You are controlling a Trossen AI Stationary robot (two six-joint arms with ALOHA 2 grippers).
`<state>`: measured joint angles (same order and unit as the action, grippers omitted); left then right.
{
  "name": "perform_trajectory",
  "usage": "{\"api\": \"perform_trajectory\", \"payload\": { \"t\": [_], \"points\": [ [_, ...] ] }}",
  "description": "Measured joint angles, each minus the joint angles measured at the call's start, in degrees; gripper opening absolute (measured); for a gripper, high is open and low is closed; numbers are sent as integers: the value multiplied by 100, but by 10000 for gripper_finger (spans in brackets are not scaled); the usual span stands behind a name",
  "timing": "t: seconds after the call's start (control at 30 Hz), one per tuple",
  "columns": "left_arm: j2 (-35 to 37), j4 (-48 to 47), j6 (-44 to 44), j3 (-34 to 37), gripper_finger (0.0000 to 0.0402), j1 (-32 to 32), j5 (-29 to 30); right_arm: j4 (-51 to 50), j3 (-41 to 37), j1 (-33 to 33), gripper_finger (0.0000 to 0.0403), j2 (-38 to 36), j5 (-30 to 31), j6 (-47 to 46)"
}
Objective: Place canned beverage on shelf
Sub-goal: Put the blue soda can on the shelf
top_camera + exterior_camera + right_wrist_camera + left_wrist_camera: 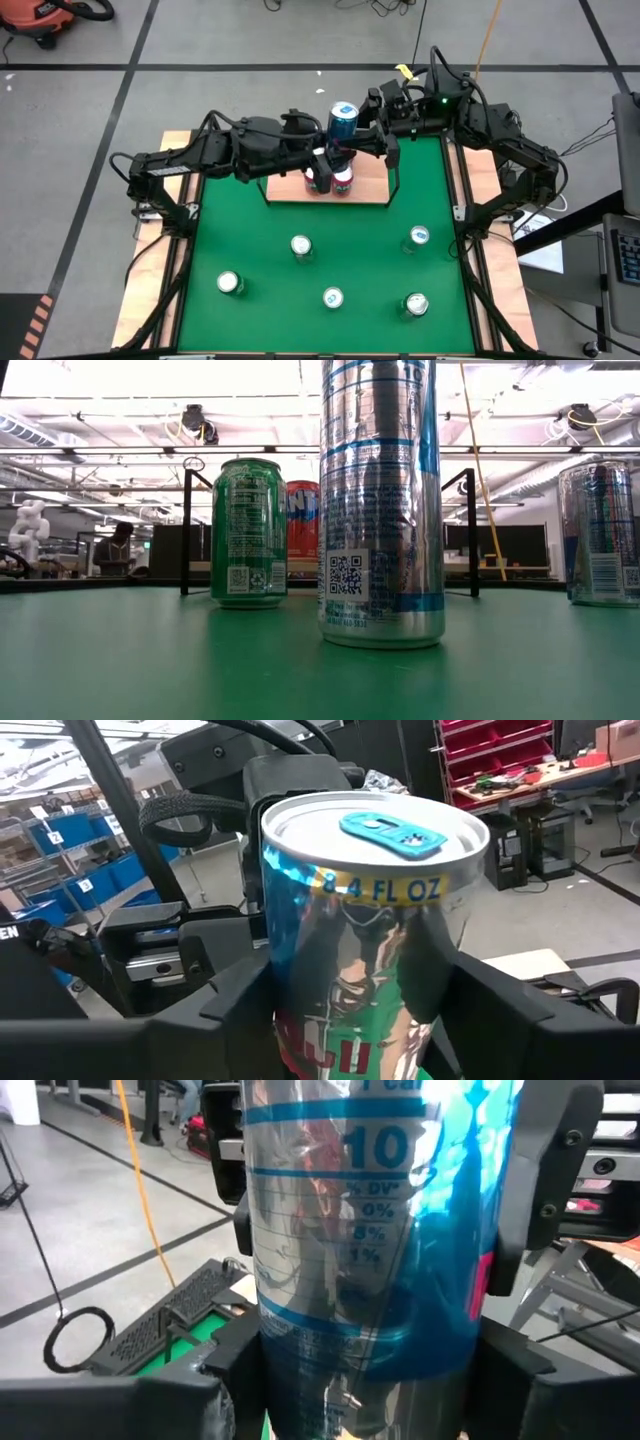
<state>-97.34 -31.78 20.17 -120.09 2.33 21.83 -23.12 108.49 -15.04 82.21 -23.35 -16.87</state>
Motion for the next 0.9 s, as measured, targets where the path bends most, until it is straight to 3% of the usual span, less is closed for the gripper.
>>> {"api": "perform_trajectory", "payload": {
  "t": [0.37, 0.63, 0.9],
  "points": [
    [300, -512, 676, 11, 393, -2, 132, -69, 0, -242, 231, -13, -369, 23],
    [798, -219, 137, -2, 384, -83, 97, -624, 0, -256, 234, -6, -381, 285],
    [625, -219, 139, 9, 384, -738, -1325, -628, 0, -252, 234, 42, -389, 306]
  ]
}}
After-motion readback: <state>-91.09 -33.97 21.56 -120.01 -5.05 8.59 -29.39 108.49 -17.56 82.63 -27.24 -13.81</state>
